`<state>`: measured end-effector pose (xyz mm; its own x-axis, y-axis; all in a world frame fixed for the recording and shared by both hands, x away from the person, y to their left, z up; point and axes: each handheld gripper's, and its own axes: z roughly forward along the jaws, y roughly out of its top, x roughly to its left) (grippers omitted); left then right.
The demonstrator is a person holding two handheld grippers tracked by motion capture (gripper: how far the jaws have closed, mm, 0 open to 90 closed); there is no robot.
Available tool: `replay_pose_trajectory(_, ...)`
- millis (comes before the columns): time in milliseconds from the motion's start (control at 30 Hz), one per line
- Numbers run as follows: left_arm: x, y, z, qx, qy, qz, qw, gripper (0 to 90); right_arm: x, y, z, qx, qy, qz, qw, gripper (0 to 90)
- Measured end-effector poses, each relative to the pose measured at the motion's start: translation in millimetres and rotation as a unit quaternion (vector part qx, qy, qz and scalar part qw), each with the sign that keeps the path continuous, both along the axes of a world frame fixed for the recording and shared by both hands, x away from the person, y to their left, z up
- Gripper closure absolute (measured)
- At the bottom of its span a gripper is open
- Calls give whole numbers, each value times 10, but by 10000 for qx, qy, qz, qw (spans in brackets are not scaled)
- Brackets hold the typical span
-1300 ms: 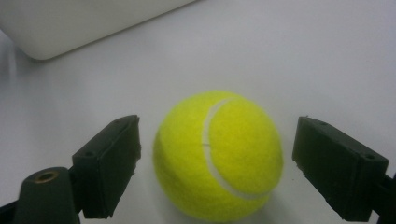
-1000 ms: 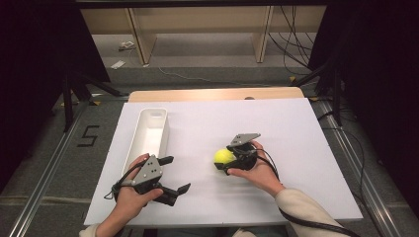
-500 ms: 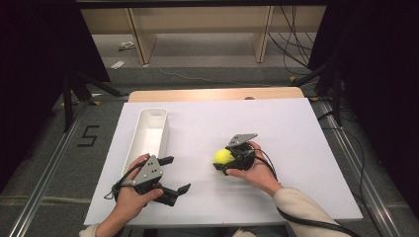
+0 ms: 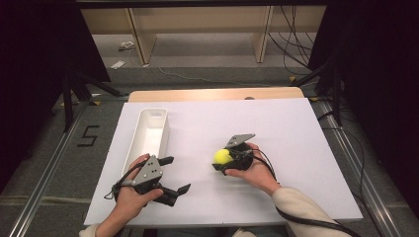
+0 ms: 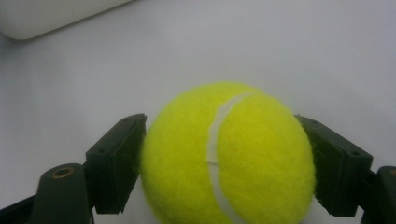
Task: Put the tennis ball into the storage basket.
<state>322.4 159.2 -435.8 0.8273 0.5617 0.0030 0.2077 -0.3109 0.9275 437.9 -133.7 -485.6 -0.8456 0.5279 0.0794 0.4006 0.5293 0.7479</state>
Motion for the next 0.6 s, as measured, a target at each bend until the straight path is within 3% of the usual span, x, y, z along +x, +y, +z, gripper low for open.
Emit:
replay_pose_trajectory(267,-1,-1,1,-8,-7,5,10000,0,-6,7,13,-107,27,-52,9999,256)
replay_pose_trajectory(600,-1,-2,4,-20,-11,7,10000,0,-16,27,40,-206,-111,-6,9997,260)
